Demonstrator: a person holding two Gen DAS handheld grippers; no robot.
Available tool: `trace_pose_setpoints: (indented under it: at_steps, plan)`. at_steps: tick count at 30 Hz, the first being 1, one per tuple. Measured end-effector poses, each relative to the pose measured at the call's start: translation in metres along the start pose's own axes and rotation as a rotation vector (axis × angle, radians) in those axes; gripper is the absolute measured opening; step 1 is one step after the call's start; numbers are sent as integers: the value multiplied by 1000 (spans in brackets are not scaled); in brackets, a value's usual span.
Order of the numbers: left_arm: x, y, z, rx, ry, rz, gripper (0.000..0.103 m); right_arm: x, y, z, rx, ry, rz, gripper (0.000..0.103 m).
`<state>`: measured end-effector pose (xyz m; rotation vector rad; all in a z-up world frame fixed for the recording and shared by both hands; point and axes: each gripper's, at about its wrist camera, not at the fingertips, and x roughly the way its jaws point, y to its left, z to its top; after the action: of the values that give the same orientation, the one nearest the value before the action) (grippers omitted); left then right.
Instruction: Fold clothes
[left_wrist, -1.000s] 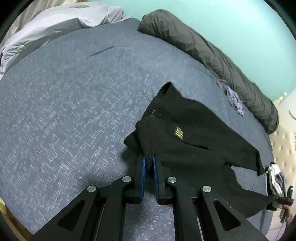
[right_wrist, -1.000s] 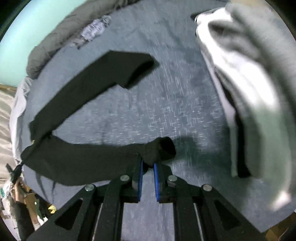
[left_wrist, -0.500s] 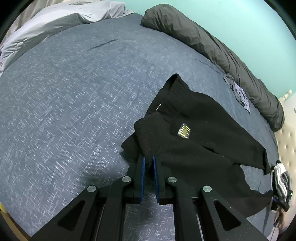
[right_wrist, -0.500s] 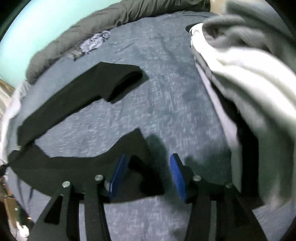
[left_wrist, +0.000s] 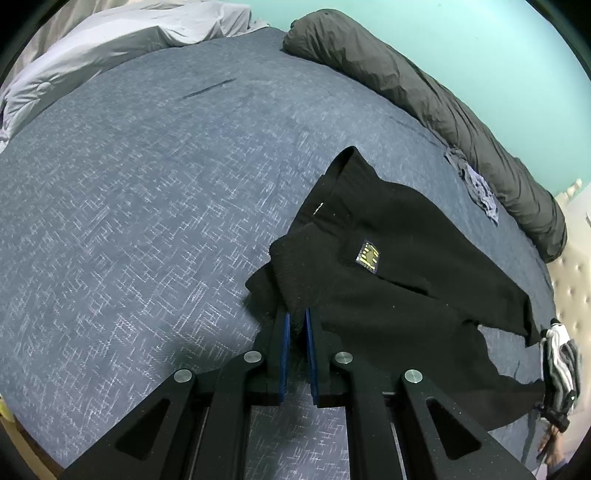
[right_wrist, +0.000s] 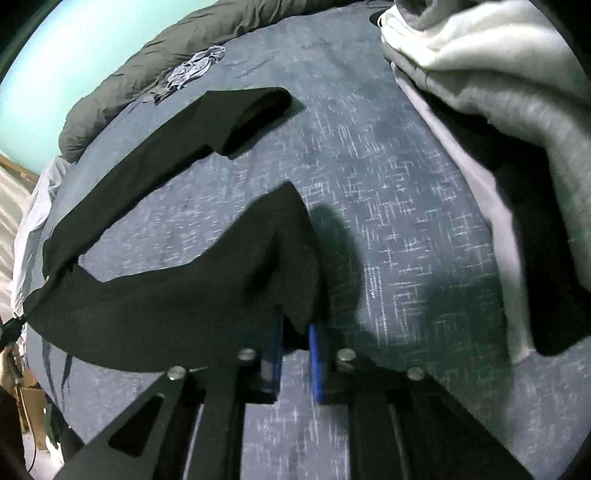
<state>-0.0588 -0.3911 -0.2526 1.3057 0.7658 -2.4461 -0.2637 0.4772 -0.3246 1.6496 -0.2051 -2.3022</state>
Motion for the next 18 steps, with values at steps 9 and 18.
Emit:
trace_pose_setpoints:
  at_steps: [9, 18]
  plan:
    - [-36, 8, 1, -52, -36, -52, 8, -78, 8, 8, -73, 25, -5, 6]
    - [-24, 44, -48, -110, 25, -62, 8, -42, -17, -54, -50, 177, -22, 6]
